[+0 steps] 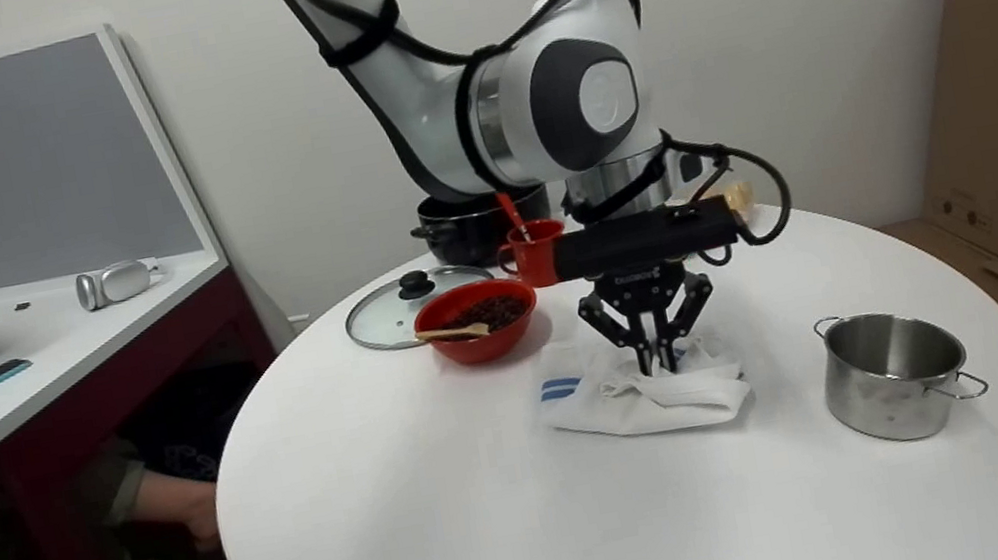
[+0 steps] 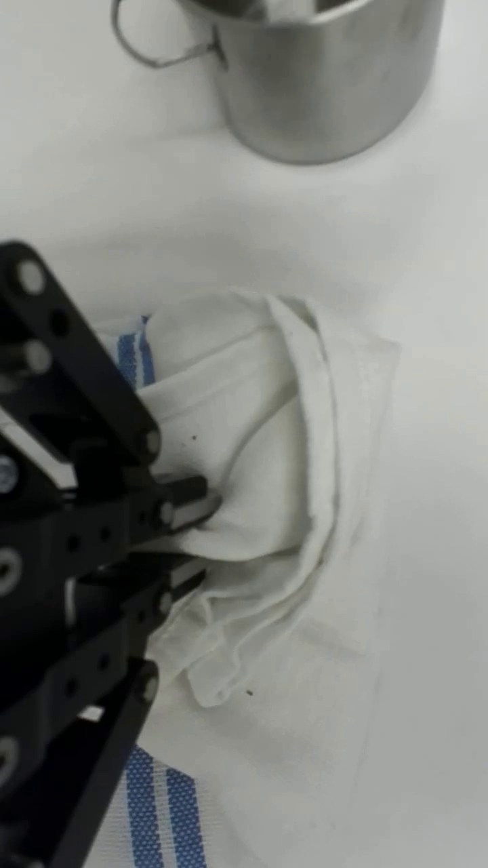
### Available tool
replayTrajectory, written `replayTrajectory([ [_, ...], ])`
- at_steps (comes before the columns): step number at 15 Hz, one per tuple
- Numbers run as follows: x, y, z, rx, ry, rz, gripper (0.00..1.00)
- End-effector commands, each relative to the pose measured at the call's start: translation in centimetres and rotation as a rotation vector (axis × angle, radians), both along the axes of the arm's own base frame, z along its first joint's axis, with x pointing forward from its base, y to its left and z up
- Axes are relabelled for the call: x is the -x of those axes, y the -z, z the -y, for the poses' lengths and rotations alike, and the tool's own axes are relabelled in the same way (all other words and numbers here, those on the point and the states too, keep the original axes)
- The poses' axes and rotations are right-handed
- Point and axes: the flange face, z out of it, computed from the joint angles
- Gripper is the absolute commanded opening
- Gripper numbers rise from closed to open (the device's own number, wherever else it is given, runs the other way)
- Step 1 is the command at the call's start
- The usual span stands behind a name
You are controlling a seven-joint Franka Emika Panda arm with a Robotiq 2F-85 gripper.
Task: Move the silver pot to the right side of the table, use the white and blue towel to wipe the table
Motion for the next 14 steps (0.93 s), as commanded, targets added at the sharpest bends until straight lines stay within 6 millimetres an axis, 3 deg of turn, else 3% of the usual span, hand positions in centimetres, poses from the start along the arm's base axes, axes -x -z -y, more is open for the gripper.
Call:
replayTrajectory([
  [1, -0.9, 1.8, -5.1, 0.032, -0.072, -0.046, 0.03],
  [3, -0.7, 3.2, -9.2, 0.053, -0.136, -0.075, 0.03],
  [8, 1.0, 3.5, -18.2, 0.105, -0.301, -0.107, 0.03],
  [11, 2.2, 3.4, -21.1, 0.116, -0.357, -0.119, 0.03],
  [14, 2.8, 3.3, -21.9, 0.107, -0.371, -0.125, 0.03],
])
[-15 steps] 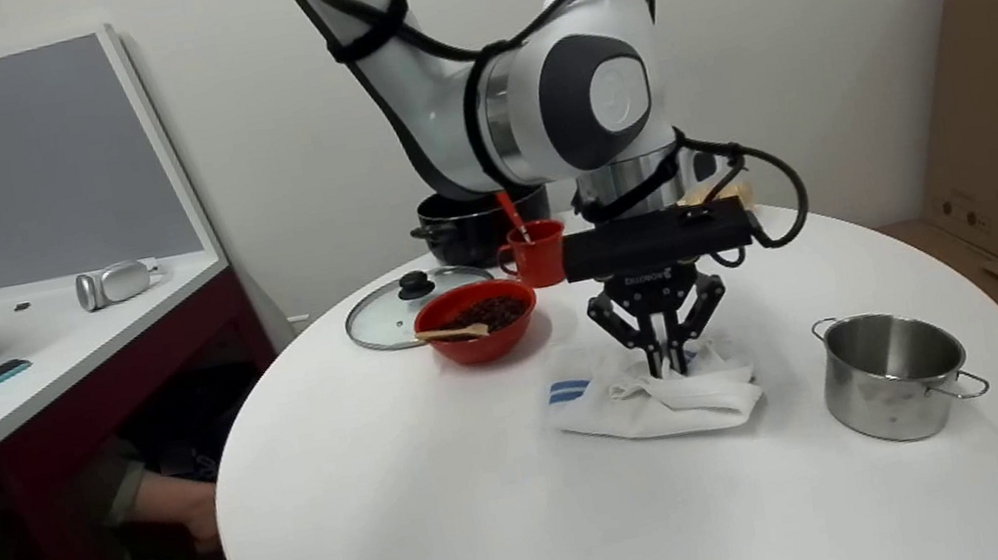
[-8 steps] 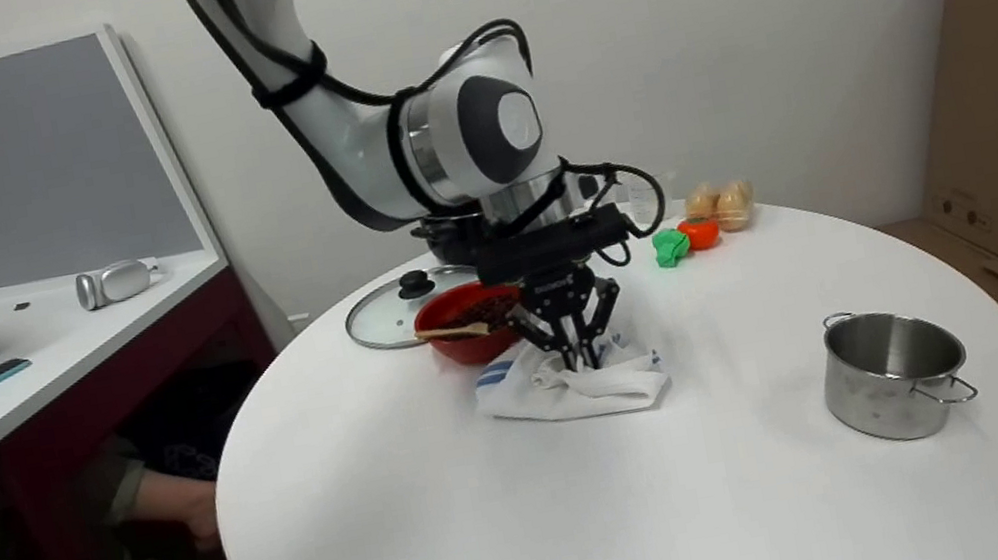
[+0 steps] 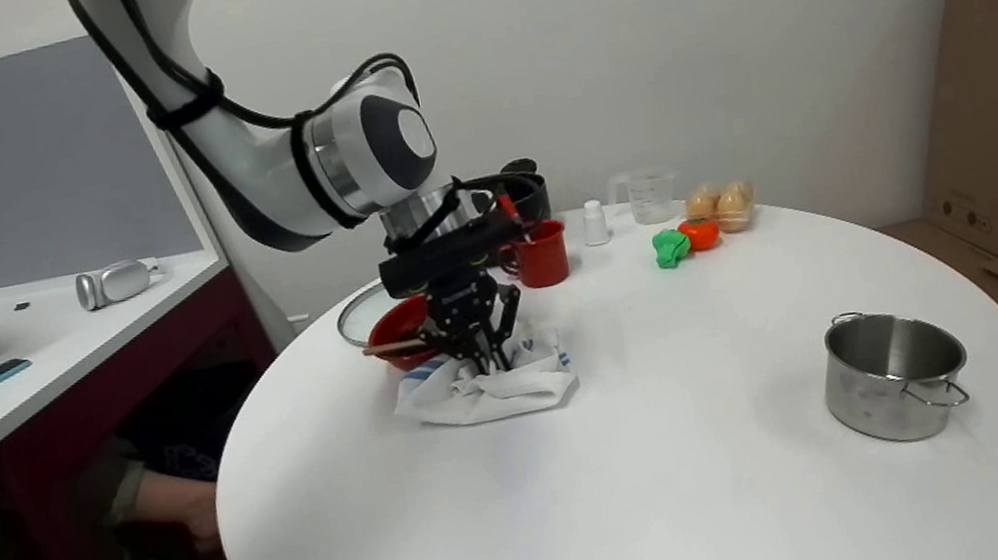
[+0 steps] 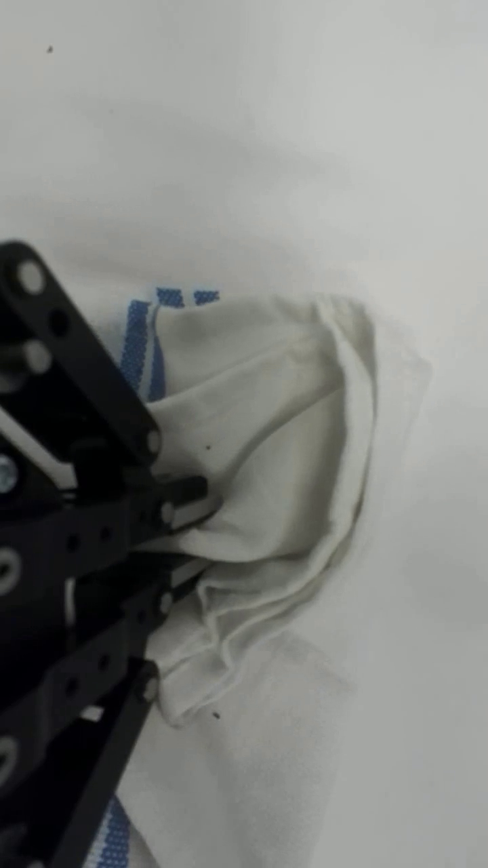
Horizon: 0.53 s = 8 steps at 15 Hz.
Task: Move the silver pot to the right side of the table, use the white and blue towel to wipe the table
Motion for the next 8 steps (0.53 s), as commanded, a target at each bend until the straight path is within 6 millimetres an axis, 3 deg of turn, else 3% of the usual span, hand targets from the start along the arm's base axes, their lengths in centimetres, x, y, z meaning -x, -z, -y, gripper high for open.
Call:
replayTrajectory([
  [1, 1.8, 0.9, -1.0, -0.007, -0.004, -0.031, 0.03],
  [8, 1.8, -0.3, 0.8, -0.045, 0.068, -0.023, 0.03],
])
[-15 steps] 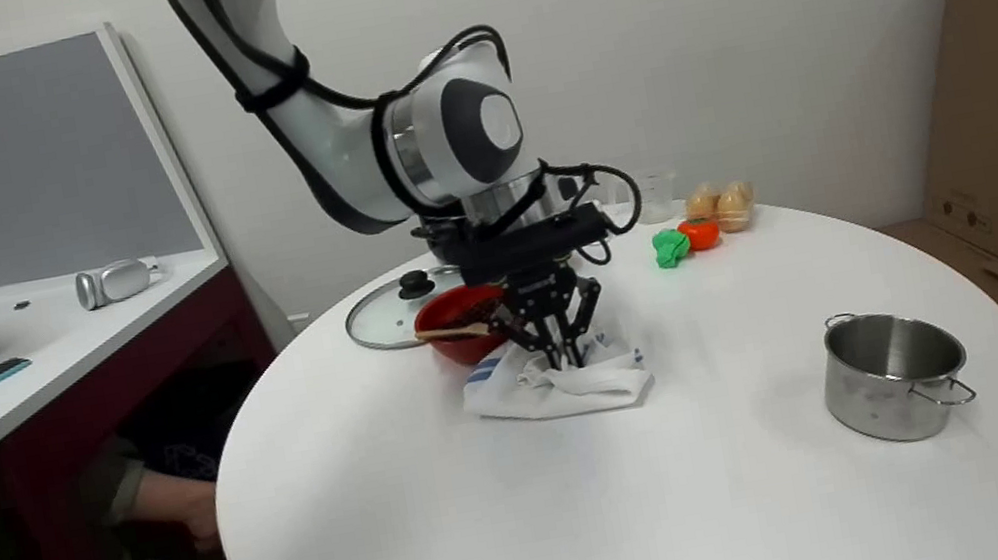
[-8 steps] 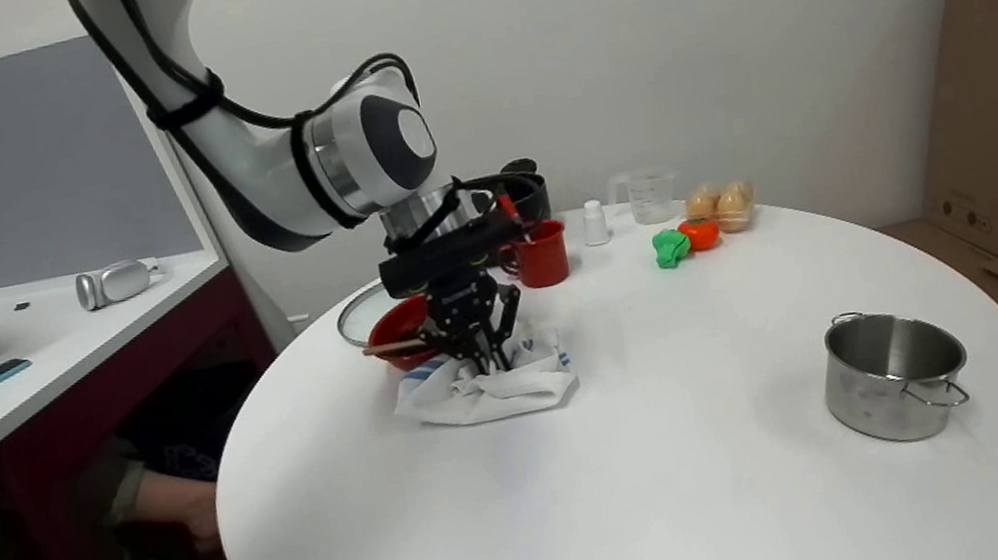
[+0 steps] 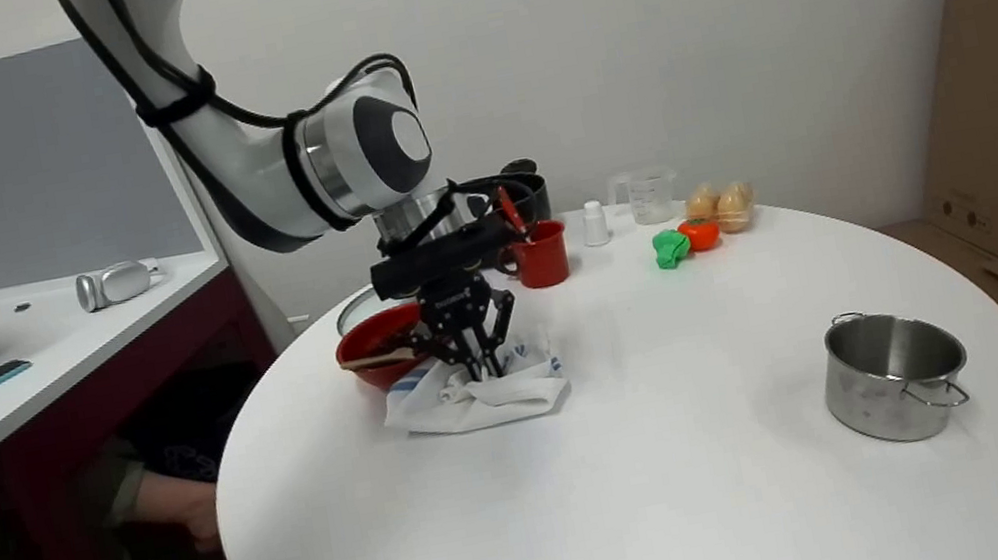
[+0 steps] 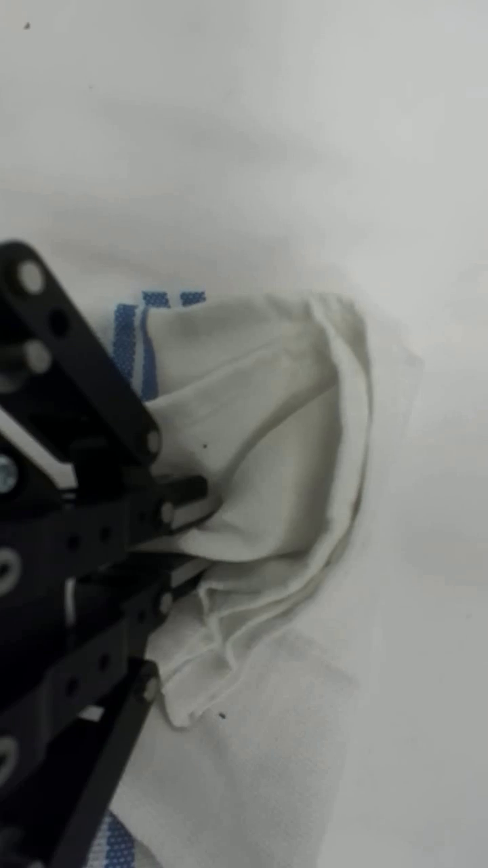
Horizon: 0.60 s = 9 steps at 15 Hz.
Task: Move the silver pot to the right side of the table, use the white and blue towel to wipe the table
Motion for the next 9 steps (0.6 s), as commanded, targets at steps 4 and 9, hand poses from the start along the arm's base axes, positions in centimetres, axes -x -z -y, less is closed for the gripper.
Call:
replayTrajectory([
  [4, 2.5, -1.0, 2.5, -0.062, 0.144, -0.018, 0.03],
  [9, 6.3, -0.9, 5.7, -0.080, 0.254, -0.019, 0.03],
])
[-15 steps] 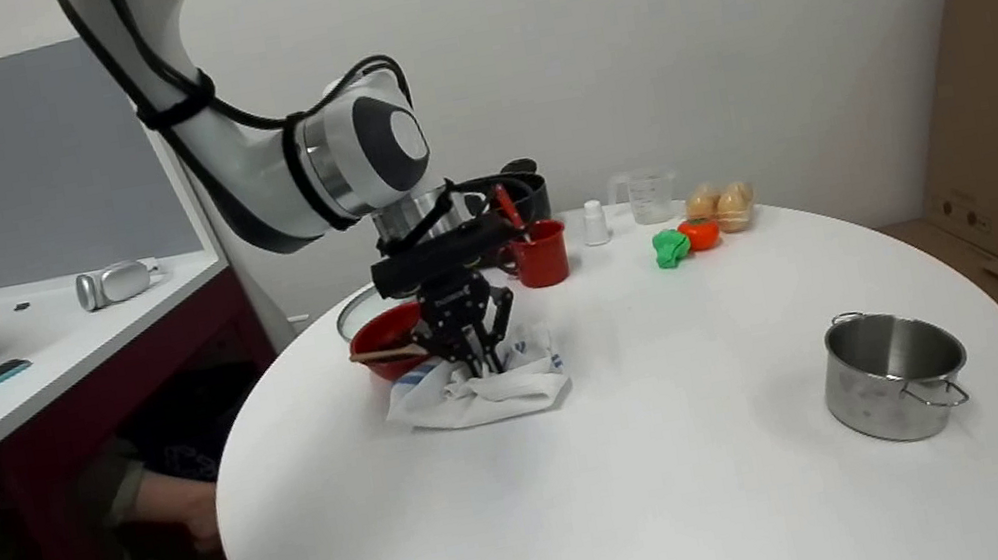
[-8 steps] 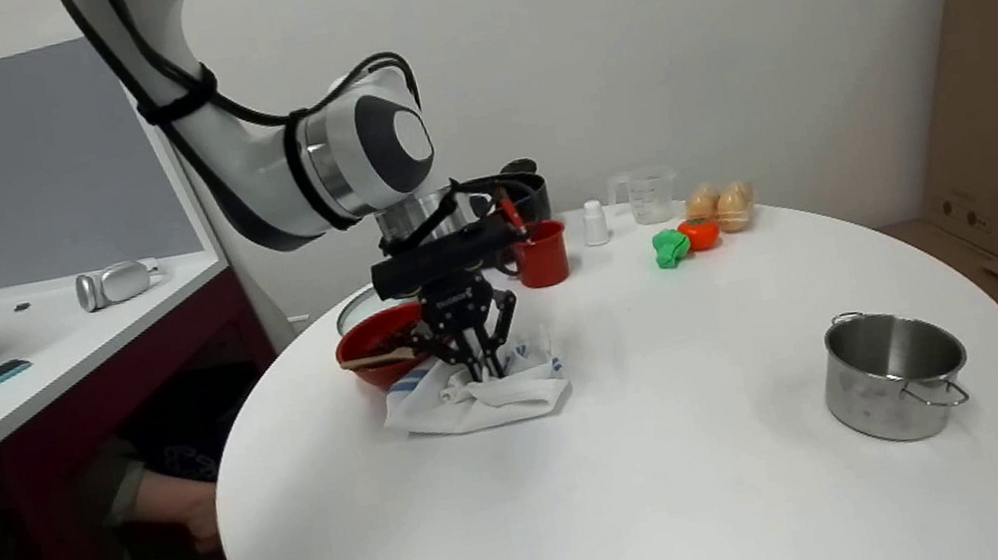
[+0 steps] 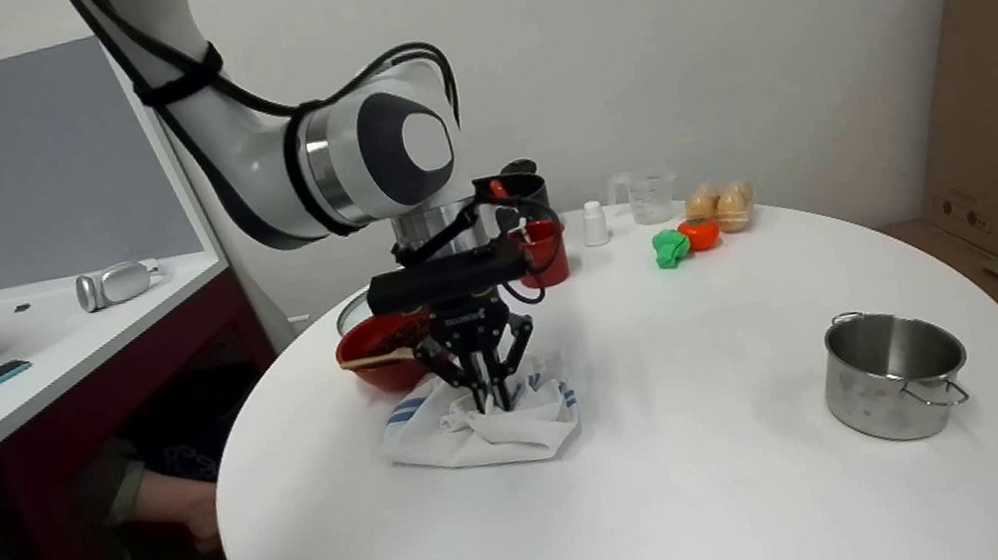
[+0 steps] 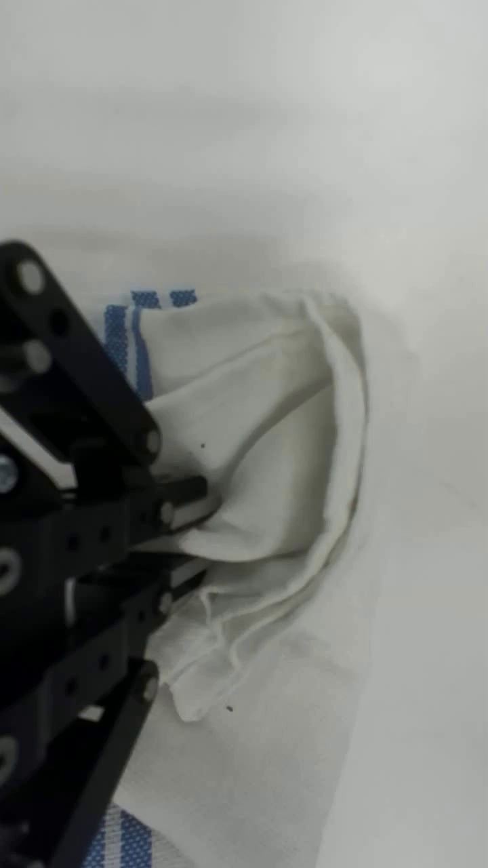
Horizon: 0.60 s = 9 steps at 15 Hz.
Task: Move the silver pot to the right side of the table, use the white and blue towel to wipe the table
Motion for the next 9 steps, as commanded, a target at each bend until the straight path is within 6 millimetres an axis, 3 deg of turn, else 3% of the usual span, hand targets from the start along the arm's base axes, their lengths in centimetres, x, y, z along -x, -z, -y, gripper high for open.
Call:
replayTrajectory([
  [1, 4.0, -0.2, 1.0, -0.015, 0.060, 0.005, 0.03],
  [4, 6.4, 0.3, 0.1, -0.022, 0.045, 0.008, 0.03],
  [9, 8.4, 0.6, -4.7, -0.008, -0.044, 0.005, 0.03],
])
